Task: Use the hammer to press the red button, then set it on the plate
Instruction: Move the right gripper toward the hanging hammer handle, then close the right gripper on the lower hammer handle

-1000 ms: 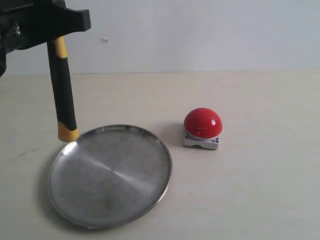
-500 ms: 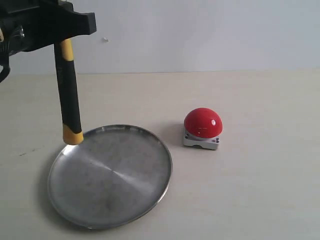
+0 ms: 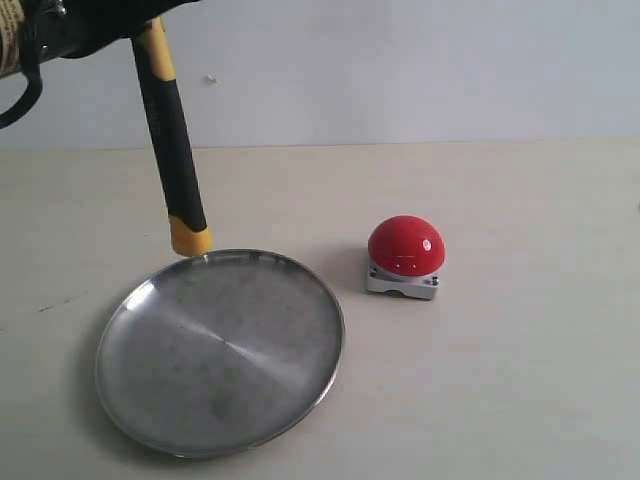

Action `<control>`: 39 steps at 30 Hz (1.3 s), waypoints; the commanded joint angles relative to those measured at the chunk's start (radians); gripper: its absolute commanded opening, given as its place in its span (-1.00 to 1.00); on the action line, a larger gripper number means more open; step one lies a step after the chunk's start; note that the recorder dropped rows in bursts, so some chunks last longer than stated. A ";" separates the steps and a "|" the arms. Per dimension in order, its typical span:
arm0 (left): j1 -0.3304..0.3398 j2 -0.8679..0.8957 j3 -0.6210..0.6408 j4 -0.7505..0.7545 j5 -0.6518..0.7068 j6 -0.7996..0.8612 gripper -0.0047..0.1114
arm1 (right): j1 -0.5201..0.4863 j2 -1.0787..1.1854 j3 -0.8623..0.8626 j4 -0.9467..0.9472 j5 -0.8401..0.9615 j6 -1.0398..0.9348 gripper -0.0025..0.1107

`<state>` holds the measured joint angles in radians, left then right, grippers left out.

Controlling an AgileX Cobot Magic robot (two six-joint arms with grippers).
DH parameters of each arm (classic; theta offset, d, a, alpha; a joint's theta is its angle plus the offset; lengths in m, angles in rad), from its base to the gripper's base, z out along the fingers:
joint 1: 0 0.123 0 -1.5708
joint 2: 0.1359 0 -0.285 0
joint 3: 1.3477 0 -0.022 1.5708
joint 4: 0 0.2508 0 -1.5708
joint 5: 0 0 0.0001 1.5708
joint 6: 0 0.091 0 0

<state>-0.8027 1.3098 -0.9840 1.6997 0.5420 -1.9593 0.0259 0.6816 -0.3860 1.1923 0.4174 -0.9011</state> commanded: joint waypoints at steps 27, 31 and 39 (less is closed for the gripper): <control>-0.005 0.027 -0.038 0.045 0.011 -0.007 -0.92 | 0.491 1.023 -0.611 0.552 0.356 -1.102 0.43; -0.005 0.027 -0.038 0.045 0.011 -0.007 -0.92 | 0.529 1.045 -0.671 0.552 0.300 -1.084 0.43; -0.005 0.027 -0.038 0.045 0.011 -0.017 -0.92 | 0.538 1.114 -0.764 0.552 0.249 -0.991 0.43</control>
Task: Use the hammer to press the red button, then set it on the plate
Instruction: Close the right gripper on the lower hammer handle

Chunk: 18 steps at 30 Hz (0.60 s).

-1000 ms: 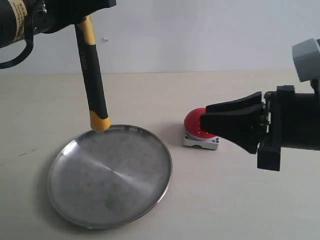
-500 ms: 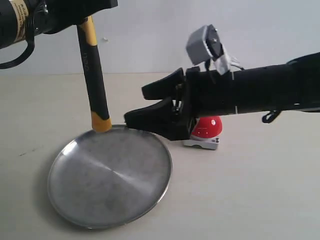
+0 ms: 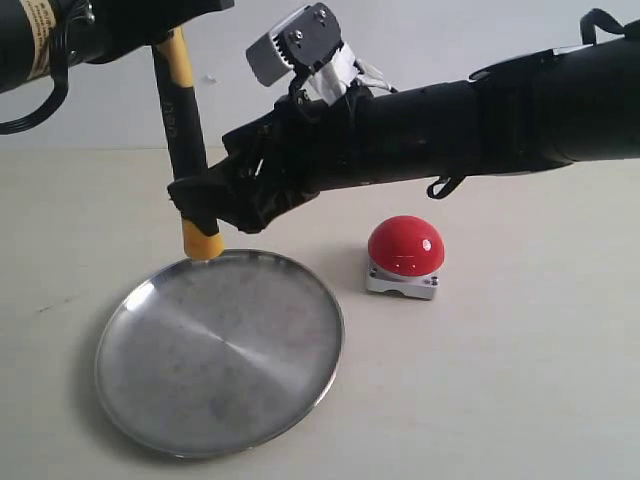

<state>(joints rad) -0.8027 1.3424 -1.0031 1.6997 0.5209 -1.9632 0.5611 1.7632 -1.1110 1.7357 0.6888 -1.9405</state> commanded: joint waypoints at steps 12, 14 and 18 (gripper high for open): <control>-0.005 -0.006 -0.019 0.045 0.032 -0.031 -0.92 | 0.002 0.131 -0.133 0.009 0.005 0.093 0.42; -0.005 -0.006 -0.019 0.045 0.032 -0.031 -0.92 | 0.002 0.139 -0.144 0.009 0.012 0.096 0.40; -0.005 -0.006 -0.019 0.045 0.040 -0.036 -0.92 | 0.002 0.140 -0.164 0.009 0.012 0.112 0.38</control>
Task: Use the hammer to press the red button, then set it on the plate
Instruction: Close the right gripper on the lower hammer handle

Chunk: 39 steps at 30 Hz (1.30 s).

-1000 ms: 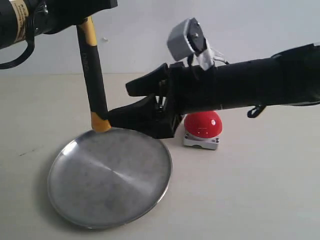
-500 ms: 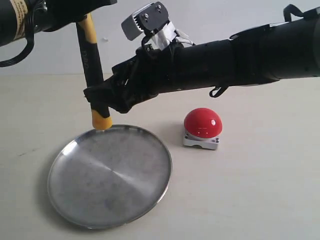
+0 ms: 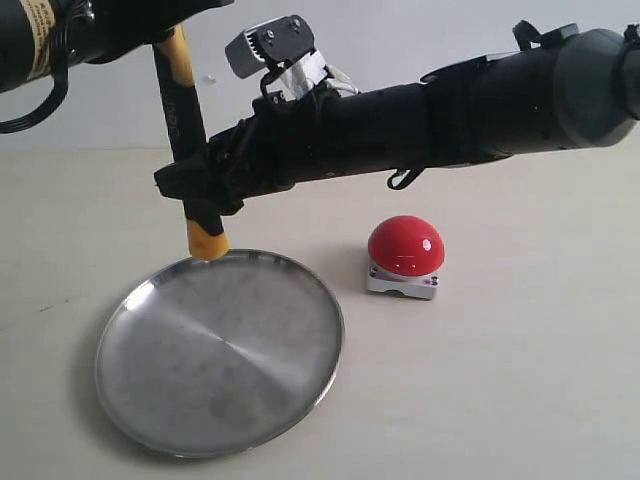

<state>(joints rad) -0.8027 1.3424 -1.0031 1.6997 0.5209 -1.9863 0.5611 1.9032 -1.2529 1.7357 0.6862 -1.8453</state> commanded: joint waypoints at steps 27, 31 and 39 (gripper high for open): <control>-0.005 -0.004 -0.019 0.045 0.032 -0.138 -0.92 | 0.002 0.015 -0.046 0.009 -0.064 0.142 -0.77; -0.005 -0.004 -0.019 0.045 0.030 -0.138 -0.92 | 0.002 0.015 -0.046 0.009 -0.087 0.182 -0.96; -0.005 -0.004 -0.019 0.045 0.026 -0.108 -0.92 | 0.002 0.015 -0.046 0.009 -0.079 0.185 -0.96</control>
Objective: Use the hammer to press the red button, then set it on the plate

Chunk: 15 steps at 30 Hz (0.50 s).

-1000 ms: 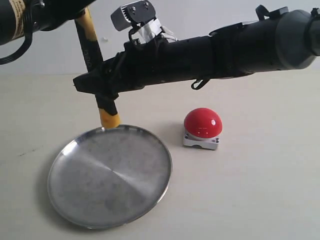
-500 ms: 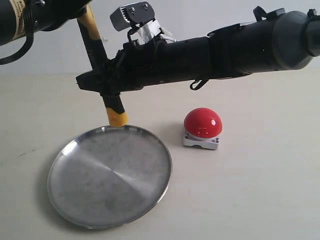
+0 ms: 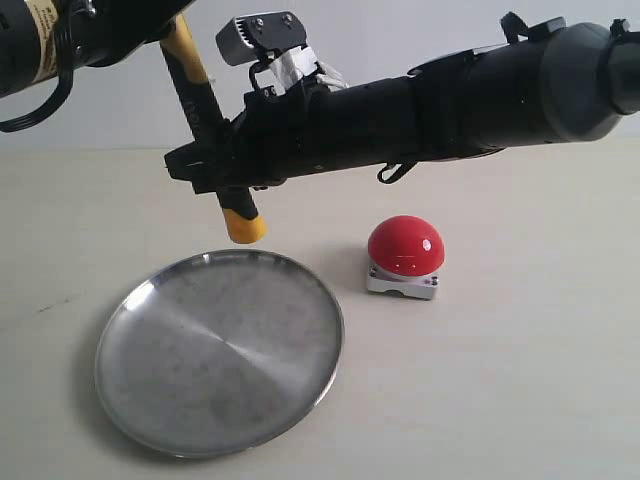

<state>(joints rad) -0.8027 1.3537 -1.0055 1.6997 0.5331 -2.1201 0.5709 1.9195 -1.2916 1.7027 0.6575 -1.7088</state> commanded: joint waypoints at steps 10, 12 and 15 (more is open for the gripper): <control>-0.005 -0.015 -0.017 0.045 -0.043 0.137 -0.26 | -0.007 -0.001 -0.007 0.042 -0.050 0.065 -0.96; -0.005 -0.015 -0.017 0.045 -0.043 0.147 0.03 | -0.007 -0.001 -0.007 0.042 -0.050 0.065 -0.96; -0.005 -0.015 -0.017 0.045 -0.043 0.184 0.37 | -0.007 -0.001 -0.007 0.042 -0.050 0.065 -0.96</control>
<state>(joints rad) -0.8027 1.3453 -1.0157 1.7277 0.4904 -1.9718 0.5686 1.9281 -1.2916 1.7169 0.5985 -1.6336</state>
